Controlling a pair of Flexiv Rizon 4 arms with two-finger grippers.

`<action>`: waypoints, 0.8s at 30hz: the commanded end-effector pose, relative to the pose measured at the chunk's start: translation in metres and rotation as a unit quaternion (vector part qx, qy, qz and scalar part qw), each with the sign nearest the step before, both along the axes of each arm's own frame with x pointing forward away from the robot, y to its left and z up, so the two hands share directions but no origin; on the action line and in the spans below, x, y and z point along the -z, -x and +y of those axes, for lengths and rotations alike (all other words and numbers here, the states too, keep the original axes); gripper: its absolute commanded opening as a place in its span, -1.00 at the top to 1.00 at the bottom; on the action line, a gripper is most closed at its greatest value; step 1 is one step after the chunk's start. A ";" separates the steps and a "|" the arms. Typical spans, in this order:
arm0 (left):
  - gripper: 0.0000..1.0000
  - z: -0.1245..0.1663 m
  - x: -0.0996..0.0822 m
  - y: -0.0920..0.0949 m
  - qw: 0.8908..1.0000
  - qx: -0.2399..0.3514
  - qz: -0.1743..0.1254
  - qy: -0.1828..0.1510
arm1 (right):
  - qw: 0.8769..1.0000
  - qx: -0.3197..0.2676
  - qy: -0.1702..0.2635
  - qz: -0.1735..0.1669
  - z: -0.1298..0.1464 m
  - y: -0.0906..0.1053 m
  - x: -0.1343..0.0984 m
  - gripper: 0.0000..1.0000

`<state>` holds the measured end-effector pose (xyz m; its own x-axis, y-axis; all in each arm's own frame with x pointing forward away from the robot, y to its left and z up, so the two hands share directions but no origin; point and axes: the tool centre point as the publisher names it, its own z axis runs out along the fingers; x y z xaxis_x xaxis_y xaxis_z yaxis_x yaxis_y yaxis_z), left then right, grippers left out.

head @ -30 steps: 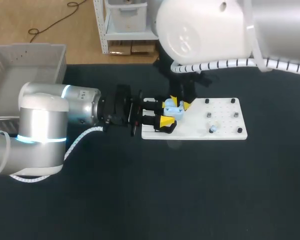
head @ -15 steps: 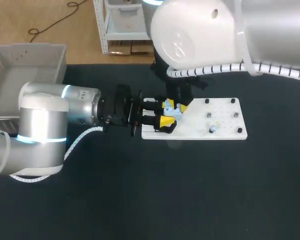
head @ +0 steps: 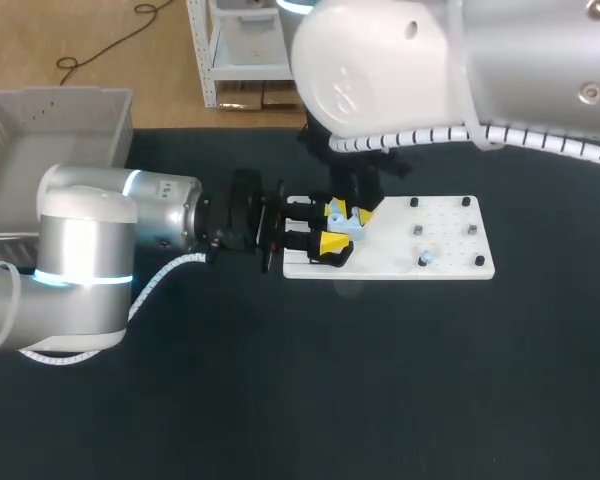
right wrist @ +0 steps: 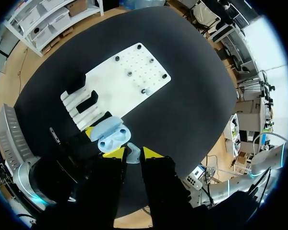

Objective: Pick up each earbud case from the left stands, insert the matching earbuds, close the lid, and place the case in the box.

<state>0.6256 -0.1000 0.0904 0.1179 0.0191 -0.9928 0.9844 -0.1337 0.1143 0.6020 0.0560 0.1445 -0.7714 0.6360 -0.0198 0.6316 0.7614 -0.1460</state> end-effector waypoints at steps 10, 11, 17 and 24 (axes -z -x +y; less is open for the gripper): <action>1.00 0.000 0.003 -0.001 1.000 0.001 0.000 0.003 | 1.000 -0.001 0.003 0.008 0.000 -0.009 0.005 1.00; 1.00 0.000 0.003 -0.001 1.000 0.001 0.000 0.003 | 1.000 -0.001 0.004 0.008 0.000 -0.009 0.005 1.00; 1.00 0.000 0.003 -0.001 1.000 0.001 0.000 0.003 | 1.000 -0.002 0.005 0.011 0.000 -0.010 0.008 1.00; 1.00 0.000 0.003 -0.001 1.000 0.001 0.000 0.003 | 1.000 0.000 0.004 0.015 -0.001 -0.011 0.011 1.00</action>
